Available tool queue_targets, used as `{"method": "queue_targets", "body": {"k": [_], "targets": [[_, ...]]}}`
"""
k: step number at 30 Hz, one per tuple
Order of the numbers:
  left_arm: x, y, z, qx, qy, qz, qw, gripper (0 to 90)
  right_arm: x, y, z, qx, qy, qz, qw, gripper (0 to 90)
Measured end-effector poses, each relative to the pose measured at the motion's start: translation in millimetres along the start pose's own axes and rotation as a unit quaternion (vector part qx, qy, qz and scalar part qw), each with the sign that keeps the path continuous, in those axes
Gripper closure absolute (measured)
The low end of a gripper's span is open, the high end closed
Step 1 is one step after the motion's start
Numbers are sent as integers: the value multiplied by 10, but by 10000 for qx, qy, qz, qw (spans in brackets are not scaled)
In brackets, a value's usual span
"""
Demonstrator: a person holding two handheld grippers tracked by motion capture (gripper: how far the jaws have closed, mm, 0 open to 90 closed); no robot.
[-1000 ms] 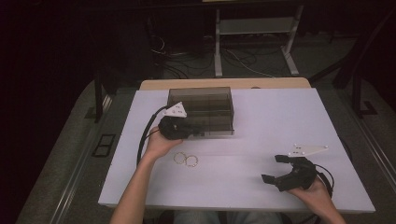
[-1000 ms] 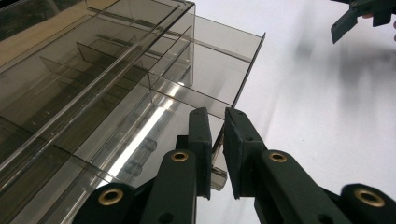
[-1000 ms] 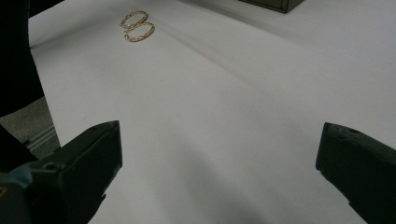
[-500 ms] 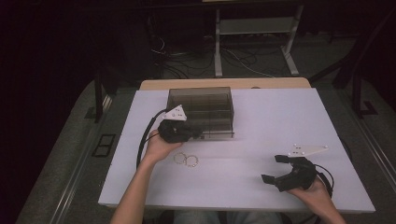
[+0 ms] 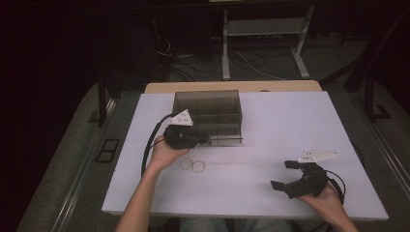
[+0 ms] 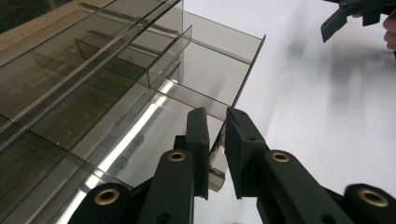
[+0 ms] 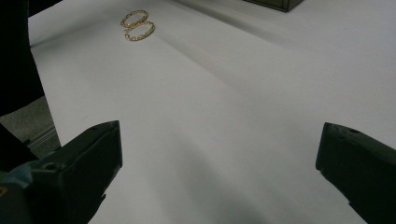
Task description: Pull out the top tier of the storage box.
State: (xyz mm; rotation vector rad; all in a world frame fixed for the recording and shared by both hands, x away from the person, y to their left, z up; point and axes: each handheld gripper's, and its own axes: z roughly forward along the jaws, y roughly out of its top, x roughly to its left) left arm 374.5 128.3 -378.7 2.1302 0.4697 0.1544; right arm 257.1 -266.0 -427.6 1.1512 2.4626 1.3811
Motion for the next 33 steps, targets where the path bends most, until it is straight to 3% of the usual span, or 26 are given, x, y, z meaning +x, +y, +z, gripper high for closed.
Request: {"method": "queue_targets", "body": {"k": [7,13,23,33], "targets": [[-14,22,-20,31,-5,-14,10000,763,1,0,-3,-3,1,3,10000,0],[-26,45,-87,-147,-10,-120,9998,665,1,0,-11,6,12,9,10000,0],[-103,178,-307,-89,68,-110,9999,612,3,1,-21,-32,4,32,10000,0],[-197,153,-540,-24,187,-358,9992,531,2,6,-39,-69,9,75,9999,0]]}}
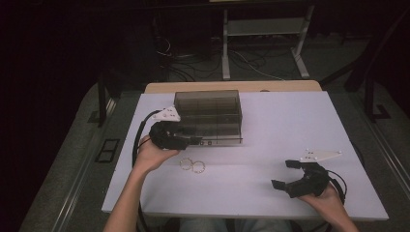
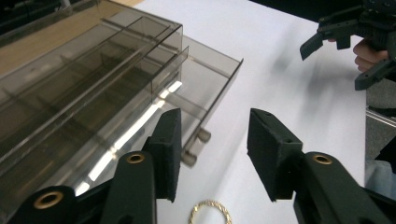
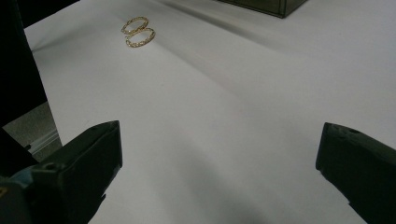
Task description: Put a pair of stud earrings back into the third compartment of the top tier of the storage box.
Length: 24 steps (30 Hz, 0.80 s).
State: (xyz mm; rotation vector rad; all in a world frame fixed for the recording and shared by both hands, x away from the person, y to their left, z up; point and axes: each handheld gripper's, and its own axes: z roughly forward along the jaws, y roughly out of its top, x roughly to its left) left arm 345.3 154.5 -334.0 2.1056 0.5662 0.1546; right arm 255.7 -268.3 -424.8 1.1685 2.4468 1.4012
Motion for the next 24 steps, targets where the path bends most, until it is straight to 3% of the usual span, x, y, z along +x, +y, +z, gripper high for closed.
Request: {"method": "queue_targets", "body": {"k": [15,20,24], "targets": [[-146,-273,-209,-118,381,-352,9986,319,-12,4,-11,-68,-8,-30,10000,0],[-236,-342,-177,-52,442,-353,9984,205,-4,3,-15,-83,-9,-10,10000,0],[-306,-399,-133,76,441,-287,9986,166,-7,0,-23,-101,-11,-31,9999,0]]}}
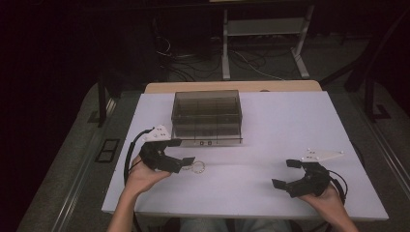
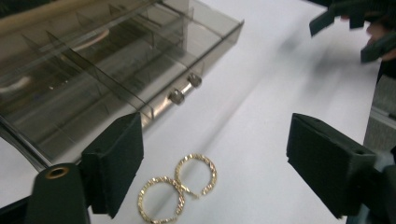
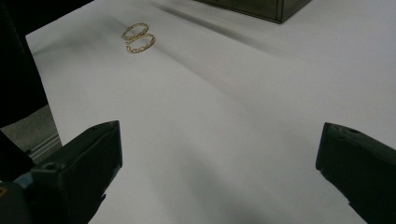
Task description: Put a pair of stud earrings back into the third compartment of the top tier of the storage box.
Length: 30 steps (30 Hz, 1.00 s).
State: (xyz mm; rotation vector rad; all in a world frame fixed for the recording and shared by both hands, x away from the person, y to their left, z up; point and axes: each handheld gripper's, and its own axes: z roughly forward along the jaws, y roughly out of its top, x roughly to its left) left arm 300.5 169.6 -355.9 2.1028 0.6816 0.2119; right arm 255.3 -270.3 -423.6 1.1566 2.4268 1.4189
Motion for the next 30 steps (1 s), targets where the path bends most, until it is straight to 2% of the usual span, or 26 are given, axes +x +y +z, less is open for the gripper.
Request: {"method": "queue_targets", "body": {"k": [5,12,22,26,30], "targets": [[-51,-45,43,48,8,102,9999,163,-4,-1,-6,-33,5,1,10000,0],[-74,-130,164,318,-63,262,9991,170,-9,3,-8,3,17,-17,10000,0],[-6,-283,295,425,-81,226,9988,204,-1,1,3,27,3,-9,10000,0],[36,-311,316,515,-34,235,9984,212,2,1,11,47,-8,-14,10000,0],[74,-350,334,504,50,173,9986,224,5,-2,17,47,-8,-50,10000,0]]}}
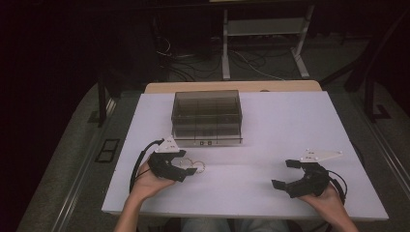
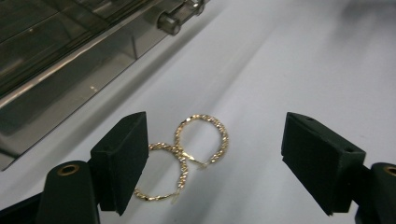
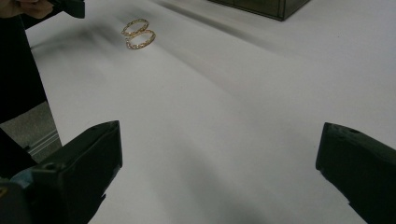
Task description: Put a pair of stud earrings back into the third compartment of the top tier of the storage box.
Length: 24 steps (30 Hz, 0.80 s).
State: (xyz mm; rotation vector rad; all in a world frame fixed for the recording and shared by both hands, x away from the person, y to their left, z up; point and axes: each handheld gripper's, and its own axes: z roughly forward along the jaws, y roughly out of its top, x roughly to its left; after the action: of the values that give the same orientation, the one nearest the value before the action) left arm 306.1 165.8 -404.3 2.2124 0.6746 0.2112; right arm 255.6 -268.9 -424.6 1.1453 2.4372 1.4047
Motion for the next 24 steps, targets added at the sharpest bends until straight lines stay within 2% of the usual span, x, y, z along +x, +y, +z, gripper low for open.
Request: {"method": "queue_targets", "body": {"k": [4,9,20,24], "targets": [[47,-51,42,-20,8,-108,9999,240,5,0,4,14,12,4,10000,0],[77,-99,118,101,20,-107,9999,281,5,1,14,25,4,-34,10000,0],[134,-116,201,248,190,-84,9995,407,11,0,27,48,-13,8,10000,0],[164,-138,224,282,301,-156,9990,426,10,1,37,47,-34,-7,10000,0]]}}
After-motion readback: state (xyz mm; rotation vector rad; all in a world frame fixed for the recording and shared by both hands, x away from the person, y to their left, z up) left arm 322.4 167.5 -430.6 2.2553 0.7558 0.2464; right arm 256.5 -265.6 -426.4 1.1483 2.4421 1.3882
